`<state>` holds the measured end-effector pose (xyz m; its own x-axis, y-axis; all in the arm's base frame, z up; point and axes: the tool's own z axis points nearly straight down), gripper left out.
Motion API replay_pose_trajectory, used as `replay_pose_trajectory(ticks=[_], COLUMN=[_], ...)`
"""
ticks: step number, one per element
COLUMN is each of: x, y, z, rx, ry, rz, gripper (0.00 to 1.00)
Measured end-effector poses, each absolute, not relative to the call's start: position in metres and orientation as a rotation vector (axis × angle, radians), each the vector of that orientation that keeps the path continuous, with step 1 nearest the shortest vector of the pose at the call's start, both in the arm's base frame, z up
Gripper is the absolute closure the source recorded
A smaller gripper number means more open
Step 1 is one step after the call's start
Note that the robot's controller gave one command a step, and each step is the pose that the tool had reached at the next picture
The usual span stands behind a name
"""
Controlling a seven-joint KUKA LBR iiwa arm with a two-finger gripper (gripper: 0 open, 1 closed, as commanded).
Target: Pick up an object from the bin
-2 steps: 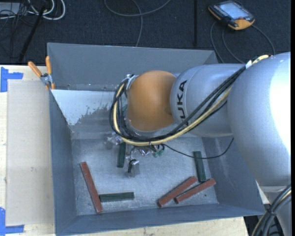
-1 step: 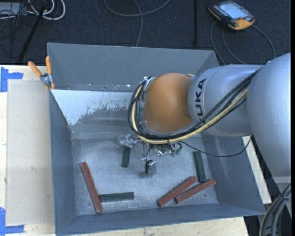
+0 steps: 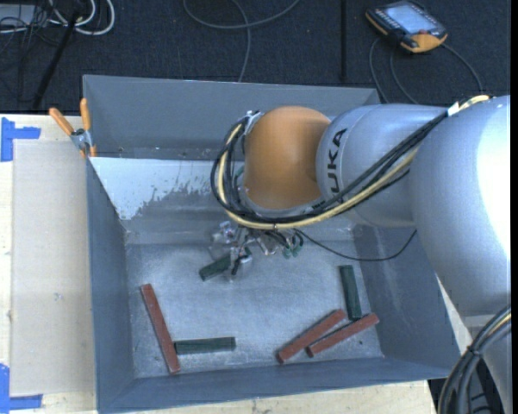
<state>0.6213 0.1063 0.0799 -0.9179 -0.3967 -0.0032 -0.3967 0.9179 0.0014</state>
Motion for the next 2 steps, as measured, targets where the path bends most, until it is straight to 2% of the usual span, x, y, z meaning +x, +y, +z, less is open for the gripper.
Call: replay_pose_trajectory(ticks=[1, 2], x=[0.621, 0.583], y=[0.106, 0.076], z=[0.080, 0.220], rx=[-0.634, -0.699], ry=[3.074, 3.061], rz=[0.003, 0.001], gripper=[1.00, 1.00])
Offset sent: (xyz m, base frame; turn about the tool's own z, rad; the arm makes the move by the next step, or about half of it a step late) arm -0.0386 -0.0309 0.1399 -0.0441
